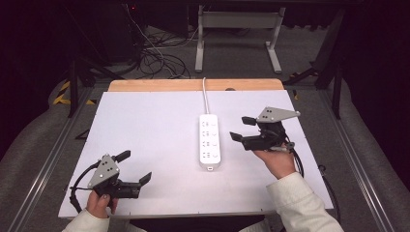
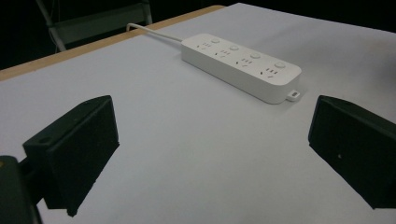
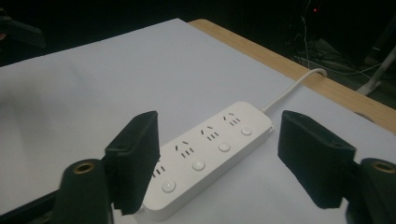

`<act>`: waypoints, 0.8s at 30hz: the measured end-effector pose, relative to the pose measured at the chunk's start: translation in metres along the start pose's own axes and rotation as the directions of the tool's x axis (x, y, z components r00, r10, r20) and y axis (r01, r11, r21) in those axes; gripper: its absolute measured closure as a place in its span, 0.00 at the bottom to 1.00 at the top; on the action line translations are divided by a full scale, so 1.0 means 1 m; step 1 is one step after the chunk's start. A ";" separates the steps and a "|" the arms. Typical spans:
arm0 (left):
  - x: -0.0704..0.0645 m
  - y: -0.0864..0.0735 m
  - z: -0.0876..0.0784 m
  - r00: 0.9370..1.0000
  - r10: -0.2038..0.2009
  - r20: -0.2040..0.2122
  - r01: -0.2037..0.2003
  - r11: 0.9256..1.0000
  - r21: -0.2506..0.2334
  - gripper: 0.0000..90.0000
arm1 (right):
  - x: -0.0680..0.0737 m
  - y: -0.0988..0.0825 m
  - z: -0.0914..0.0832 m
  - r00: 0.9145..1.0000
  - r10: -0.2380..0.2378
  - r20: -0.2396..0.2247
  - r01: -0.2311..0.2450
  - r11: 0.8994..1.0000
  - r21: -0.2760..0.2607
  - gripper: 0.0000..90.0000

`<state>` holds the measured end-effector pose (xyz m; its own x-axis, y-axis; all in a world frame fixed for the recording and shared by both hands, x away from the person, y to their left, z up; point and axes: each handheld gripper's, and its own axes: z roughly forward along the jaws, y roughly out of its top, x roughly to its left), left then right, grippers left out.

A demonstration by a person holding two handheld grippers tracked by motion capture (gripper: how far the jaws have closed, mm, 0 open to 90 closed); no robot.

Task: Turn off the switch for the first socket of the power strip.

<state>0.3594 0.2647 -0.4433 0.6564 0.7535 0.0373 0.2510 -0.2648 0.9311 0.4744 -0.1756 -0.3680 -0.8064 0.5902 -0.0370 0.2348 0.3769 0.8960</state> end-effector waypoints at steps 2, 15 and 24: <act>0.000 0.000 0.000 1.000 -0.005 0.001 0.005 1.000 -0.004 0.02 | -0.001 -0.009 -0.006 1.000 0.003 0.007 -0.003 1.000 -0.020 0.24; 0.001 0.000 0.000 1.000 -0.017 0.002 0.017 1.000 -0.007 0.02 | 0.000 -0.070 -0.034 0.997 0.049 0.056 -0.043 0.994 -0.098 0.02; 0.004 0.000 -0.002 1.000 -0.018 0.024 0.019 0.999 -0.032 0.02 | 0.002 -0.108 -0.034 0.993 0.118 0.022 -0.118 0.993 0.010 0.01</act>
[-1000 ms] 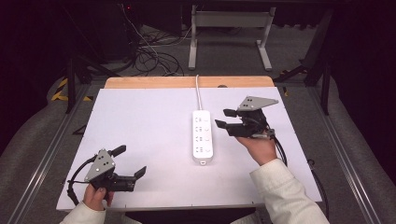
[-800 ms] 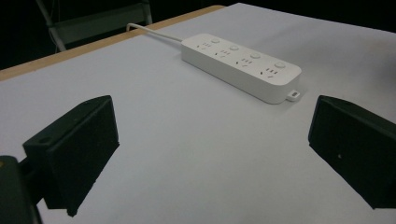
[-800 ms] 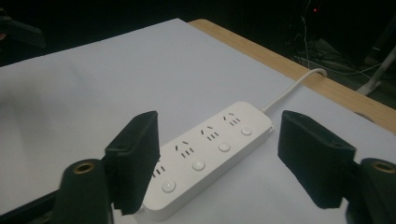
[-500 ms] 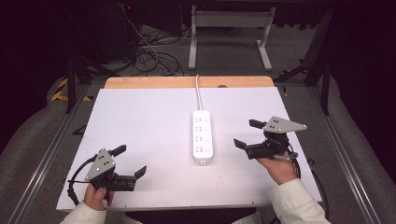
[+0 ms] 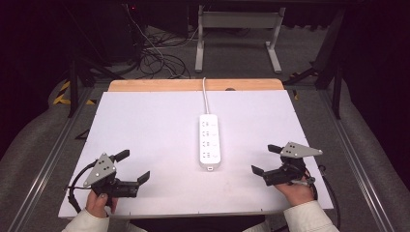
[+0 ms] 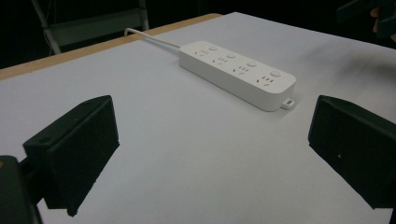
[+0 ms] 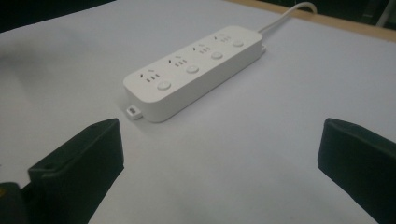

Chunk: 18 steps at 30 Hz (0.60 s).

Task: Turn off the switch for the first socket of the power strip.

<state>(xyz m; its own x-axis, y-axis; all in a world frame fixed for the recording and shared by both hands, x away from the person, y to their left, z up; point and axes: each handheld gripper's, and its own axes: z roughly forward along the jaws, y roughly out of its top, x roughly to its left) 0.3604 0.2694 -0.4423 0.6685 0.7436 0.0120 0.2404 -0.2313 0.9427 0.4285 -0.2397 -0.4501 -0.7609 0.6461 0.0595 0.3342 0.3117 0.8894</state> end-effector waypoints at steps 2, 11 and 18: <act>-0.001 0.000 0.000 1.000 0.023 -0.001 -0.023 1.000 0.005 0.03 | 0.000 -0.009 0.001 1.000 0.026 -0.014 -0.026 1.000 -0.007 0.01; 0.001 0.000 0.001 0.999 0.040 0.005 -0.040 0.999 0.020 0.03 | 0.007 -0.024 0.003 1.000 0.026 -0.014 -0.026 0.999 0.042 0.00; 0.005 -0.001 0.004 1.000 -0.004 0.028 0.003 0.999 0.032 0.03 | 0.006 -0.017 0.003 1.000 0.029 -0.003 -0.029 0.997 0.072 0.05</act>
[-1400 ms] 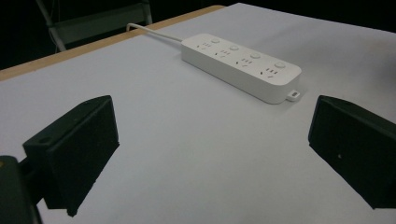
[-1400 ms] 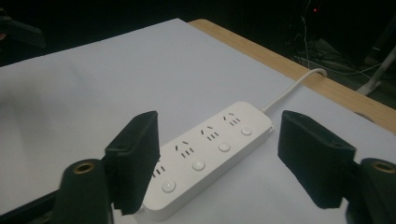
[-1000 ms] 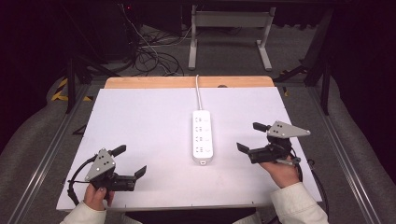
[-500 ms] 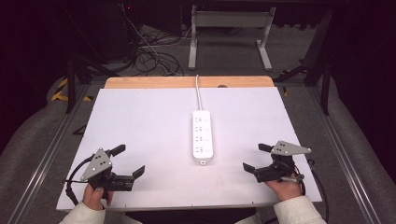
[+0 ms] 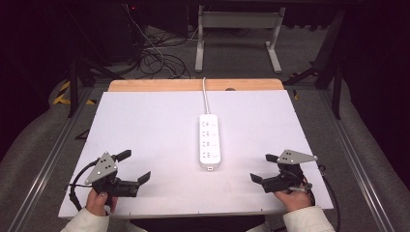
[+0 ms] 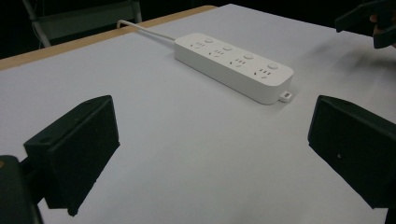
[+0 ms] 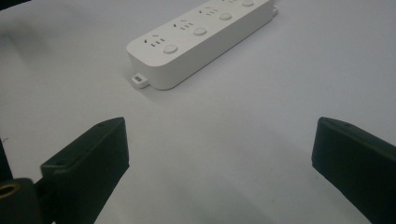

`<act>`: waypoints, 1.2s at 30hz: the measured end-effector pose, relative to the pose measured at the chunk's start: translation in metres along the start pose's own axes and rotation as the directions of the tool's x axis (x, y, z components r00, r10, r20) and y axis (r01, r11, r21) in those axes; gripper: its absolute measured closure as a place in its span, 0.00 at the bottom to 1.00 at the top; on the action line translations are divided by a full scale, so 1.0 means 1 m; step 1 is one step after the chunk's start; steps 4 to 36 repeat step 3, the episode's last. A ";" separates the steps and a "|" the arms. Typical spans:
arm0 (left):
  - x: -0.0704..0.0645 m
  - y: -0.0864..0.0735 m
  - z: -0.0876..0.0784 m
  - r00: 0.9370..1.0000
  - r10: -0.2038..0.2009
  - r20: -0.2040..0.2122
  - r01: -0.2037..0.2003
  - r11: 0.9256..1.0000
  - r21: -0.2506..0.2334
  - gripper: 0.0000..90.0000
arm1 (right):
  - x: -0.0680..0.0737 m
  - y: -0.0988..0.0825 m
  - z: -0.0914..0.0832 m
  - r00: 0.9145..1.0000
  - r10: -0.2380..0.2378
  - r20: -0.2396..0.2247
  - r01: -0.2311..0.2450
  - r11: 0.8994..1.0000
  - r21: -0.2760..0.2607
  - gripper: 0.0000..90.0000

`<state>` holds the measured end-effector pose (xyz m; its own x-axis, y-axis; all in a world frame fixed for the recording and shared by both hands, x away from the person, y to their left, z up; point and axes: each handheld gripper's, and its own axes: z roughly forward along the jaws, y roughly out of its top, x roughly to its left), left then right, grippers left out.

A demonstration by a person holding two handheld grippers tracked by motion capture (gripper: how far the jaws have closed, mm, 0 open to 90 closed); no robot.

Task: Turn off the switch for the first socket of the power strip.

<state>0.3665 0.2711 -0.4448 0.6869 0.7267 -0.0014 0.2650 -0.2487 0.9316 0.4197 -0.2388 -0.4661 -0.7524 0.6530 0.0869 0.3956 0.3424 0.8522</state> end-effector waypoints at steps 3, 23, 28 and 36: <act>0.001 0.000 0.000 1.000 0.016 -0.006 -0.016 1.000 -0.002 0.03 | -0.001 0.000 0.000 0.999 -0.032 0.031 0.032 0.999 -0.001 0.03; 0.001 0.000 0.000 1.000 0.016 -0.006 -0.016 1.000 -0.002 0.03 | -0.001 0.000 0.000 0.999 -0.032 0.031 0.032 0.999 -0.001 0.03; 0.001 0.000 0.000 1.000 0.016 -0.006 -0.016 1.000 -0.002 0.03 | -0.001 0.000 0.000 0.999 -0.032 0.031 0.032 0.999 -0.001 0.03; 0.001 0.000 0.000 1.000 0.016 -0.006 -0.016 1.000 -0.002 0.03 | -0.001 0.000 0.000 0.999 -0.032 0.031 0.032 0.999 -0.001 0.03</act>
